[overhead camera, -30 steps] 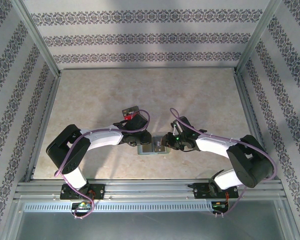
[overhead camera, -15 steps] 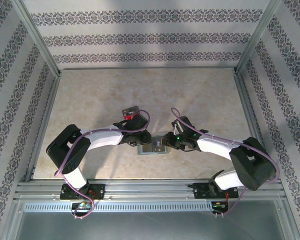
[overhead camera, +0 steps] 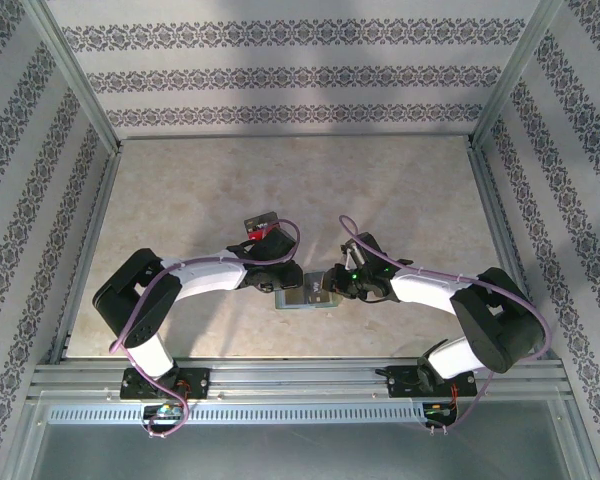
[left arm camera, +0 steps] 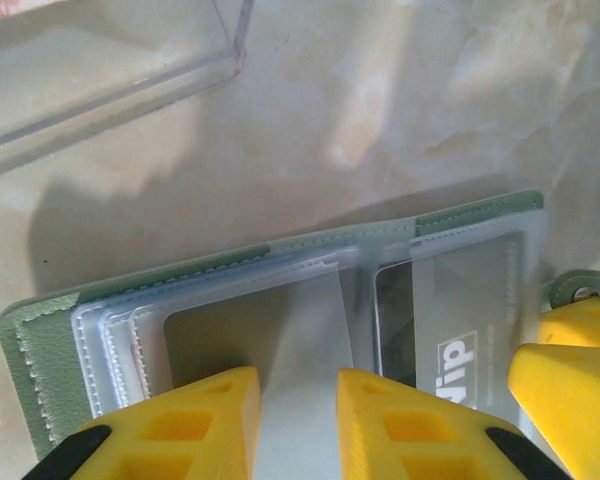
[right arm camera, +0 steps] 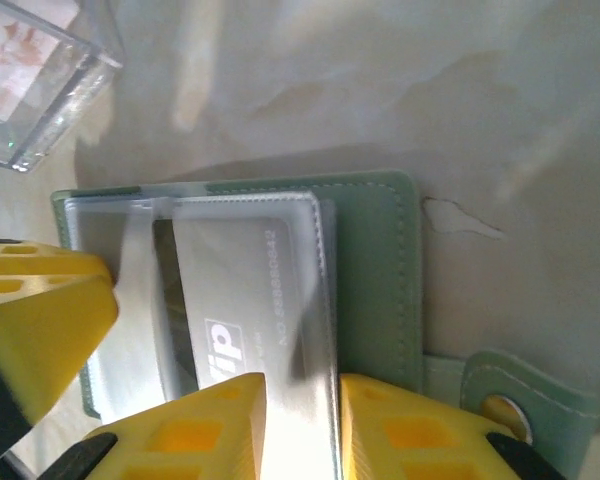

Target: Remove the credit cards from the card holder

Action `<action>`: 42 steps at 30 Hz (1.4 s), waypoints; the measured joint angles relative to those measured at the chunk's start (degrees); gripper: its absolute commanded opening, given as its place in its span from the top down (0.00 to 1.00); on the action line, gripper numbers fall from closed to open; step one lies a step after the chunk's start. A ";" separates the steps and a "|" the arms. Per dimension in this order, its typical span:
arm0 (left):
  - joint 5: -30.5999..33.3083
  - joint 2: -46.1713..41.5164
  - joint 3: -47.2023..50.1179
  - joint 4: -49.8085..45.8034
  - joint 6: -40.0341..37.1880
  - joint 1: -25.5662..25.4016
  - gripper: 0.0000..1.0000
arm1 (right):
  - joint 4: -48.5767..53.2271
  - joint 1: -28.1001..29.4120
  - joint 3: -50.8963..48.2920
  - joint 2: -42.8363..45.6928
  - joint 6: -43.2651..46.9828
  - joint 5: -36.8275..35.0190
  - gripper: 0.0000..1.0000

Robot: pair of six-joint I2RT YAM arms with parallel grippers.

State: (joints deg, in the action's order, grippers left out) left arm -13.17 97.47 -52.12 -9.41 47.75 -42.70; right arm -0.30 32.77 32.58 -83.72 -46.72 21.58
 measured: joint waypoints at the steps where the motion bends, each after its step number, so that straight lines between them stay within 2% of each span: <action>1: -0.09 0.15 -0.17 0.00 0.00 0.00 0.73 | -0.68 0.00 -0.09 0.00 -0.09 0.55 0.76; 8: -0.22 0.31 -0.33 -0.02 0.00 0.00 0.73 | -4.76 -0.26 -1.11 0.00 -1.20 3.69 0.83; 13: -0.48 0.31 -0.63 -0.04 0.02 0.00 0.67 | -8.81 -1.99 -3.61 -0.11 -1.90 5.77 0.86; 24: -4.98 0.33 -2.29 0.39 1.01 0.00 0.54 | -27.65 -6.25 -10.95 -5.22 -5.05 12.66 0.87; 28: -8.09 0.87 -2.60 2.73 3.04 0.00 0.45 | -34.53 -7.43 -12.59 -7.72 -6.45 15.02 0.88; 37: -11.45 4.24 -2.86 6.01 6.97 0.07 0.41 | -47.30 -8.07 -13.40 -14.49 -9.60 19.06 0.90; 42: -11.87 4.33 -2.12 7.89 8.98 0.09 0.34 | -54.14 -8.96 -14.82 -17.31 -11.98 20.98 0.90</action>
State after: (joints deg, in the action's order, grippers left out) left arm -25.04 101.80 -54.24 -1.52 56.73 -42.61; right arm -54.43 23.81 17.76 -101.03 -58.70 42.57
